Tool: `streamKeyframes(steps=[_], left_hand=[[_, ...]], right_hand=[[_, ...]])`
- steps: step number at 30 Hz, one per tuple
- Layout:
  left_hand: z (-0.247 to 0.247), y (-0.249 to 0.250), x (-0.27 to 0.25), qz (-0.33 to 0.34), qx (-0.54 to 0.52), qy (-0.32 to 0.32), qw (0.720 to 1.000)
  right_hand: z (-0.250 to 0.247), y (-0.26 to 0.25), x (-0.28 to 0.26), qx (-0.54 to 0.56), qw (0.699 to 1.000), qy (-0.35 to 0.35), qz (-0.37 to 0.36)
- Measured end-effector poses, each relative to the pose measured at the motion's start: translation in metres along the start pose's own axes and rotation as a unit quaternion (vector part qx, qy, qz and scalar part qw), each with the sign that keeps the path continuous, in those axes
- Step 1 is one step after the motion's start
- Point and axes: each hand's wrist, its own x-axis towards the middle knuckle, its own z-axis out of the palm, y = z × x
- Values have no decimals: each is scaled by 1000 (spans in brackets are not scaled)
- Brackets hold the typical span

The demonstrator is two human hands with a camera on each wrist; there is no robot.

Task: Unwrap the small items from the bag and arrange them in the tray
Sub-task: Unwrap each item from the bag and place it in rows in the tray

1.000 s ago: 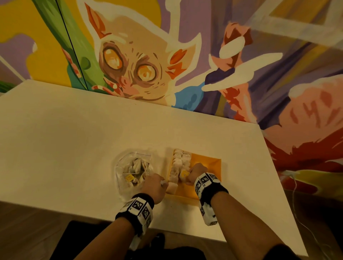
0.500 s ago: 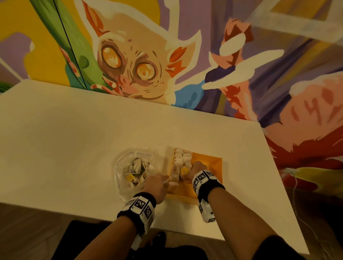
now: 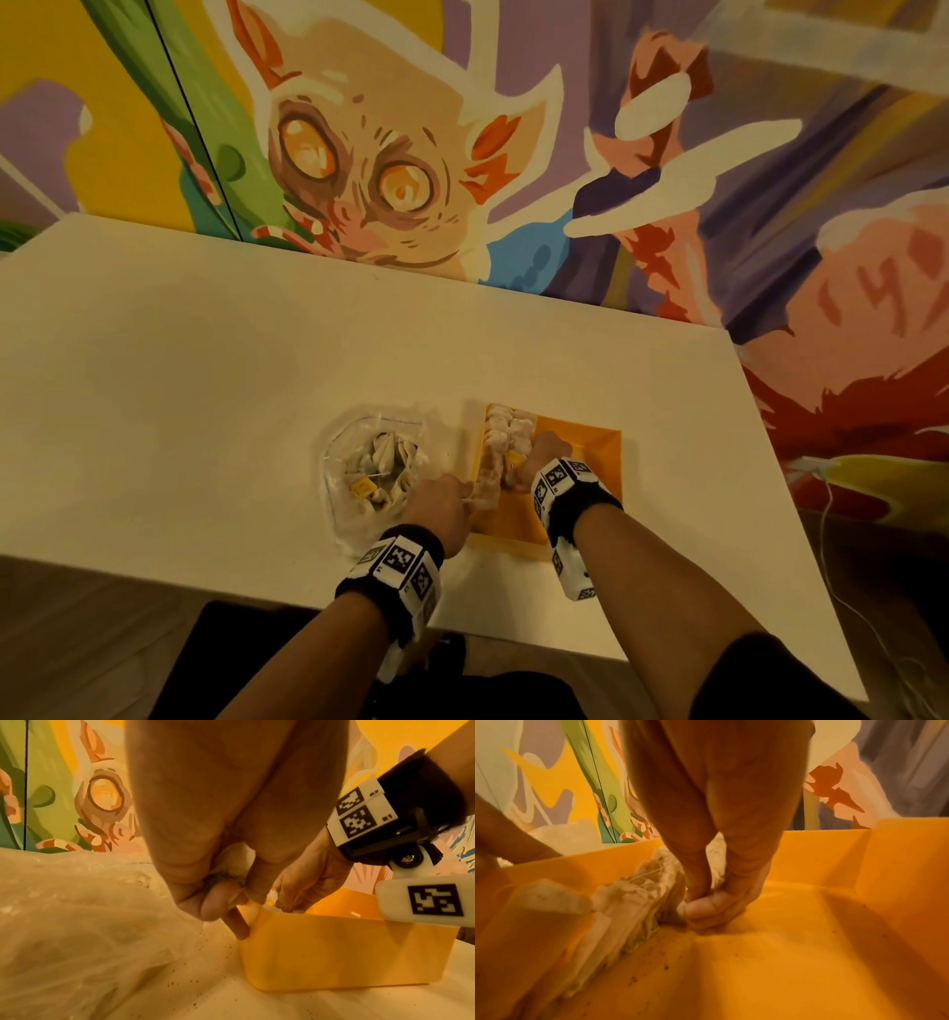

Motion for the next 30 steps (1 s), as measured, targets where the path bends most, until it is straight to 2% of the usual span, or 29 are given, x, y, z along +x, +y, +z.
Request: streamKeyframes(steps=[7, 10, 13, 15, 17, 18, 20, 21, 23, 27, 30], left_hand=[[1, -1, 1, 7, -62, -13, 998], [-1, -3, -3, 19, -89, 26, 996], [-9, -8, -9, 10, -164, 76, 984], [-15, -14, -13, 10, -226, 75, 971], [-22, -21, -16, 29, -292, 55, 954], [-26, -24, -19, 38, -327, 49, 943], [-34, -27, -25, 51, -393, 35, 917], [-38, -29, -28, 58, -414, 34, 908], [-44, -30, -33, 73, -433, 32, 898], [-50, -32, -44, 83, -455, 38, 886], [-53, -35, -46, 105, -405, 101, 903]], right_hand=[[-3, -2, -5, 21, 999, -30, 3], [-5, 0, -9, 7, 1000, -11, 8], [-8, 0, -15, 18, 999, 34, 2], [-11, -6, -29, 74, 992, 85, -59], [-13, -14, -51, 175, 962, 112, -176], [-14, -20, -65, 213, 944, 82, -237], [-13, -30, -89, 229, 917, -32, -326], [-9, -33, -96, 219, 909, -82, -346], [-1, -36, -102, 204, 909, -111, -347], [4, -36, -104, 210, 911, -23, -353], [0, -34, -108, 185, 914, 9, -361]])
